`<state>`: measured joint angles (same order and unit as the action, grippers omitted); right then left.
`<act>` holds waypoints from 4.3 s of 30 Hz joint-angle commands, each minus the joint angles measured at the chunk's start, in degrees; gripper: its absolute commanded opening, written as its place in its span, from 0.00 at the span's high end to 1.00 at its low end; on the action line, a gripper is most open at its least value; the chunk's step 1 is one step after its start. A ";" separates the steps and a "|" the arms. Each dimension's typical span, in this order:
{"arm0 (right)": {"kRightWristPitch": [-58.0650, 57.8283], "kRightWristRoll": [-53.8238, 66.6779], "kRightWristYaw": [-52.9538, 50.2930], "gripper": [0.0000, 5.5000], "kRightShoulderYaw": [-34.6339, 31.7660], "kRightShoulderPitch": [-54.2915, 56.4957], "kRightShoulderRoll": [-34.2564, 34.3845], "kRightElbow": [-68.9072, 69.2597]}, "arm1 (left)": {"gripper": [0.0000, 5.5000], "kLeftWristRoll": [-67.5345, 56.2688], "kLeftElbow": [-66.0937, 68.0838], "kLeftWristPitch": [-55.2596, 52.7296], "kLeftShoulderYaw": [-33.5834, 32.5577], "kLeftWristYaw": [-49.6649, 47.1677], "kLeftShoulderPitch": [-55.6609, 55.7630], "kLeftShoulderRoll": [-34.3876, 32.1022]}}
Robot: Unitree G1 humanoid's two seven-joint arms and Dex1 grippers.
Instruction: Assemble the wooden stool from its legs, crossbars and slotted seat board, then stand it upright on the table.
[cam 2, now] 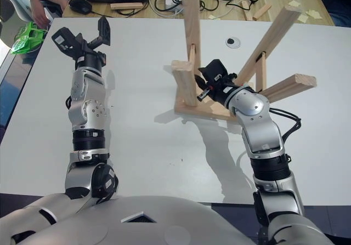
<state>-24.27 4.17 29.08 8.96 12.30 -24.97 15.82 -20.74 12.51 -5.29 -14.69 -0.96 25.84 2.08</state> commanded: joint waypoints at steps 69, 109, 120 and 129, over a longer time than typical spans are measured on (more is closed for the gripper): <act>26.36 5.93 26.89 1.00 -18.83 6.29 -9.70 -68.89 | 0.99 11.82 -14.52 -42.25 31.02 13.89 -14.14 0.49; 8.05 18.82 34.98 1.00 -20.14 -4.13 -9.44 -37.90 | 0.99 2.86 -26.29 -49.98 27.86 25.46 -14.70 -5.01; 2.86 21.89 35.52 1.00 -20.78 -3.46 -9.36 -31.39 | 0.99 -0.16 -27.36 -49.52 23.98 26.53 -12.88 -4.88; 1.63 23.07 35.18 1.00 -20.83 -3.97 -8.99 -29.37 | 0.99 -1.30 -27.30 -49.63 22.07 26.17 -11.82 -4.70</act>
<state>-22.08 23.82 61.10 -14.12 6.74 -36.47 -16.96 -17.50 -13.87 -54.61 4.57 21.63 11.90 -4.98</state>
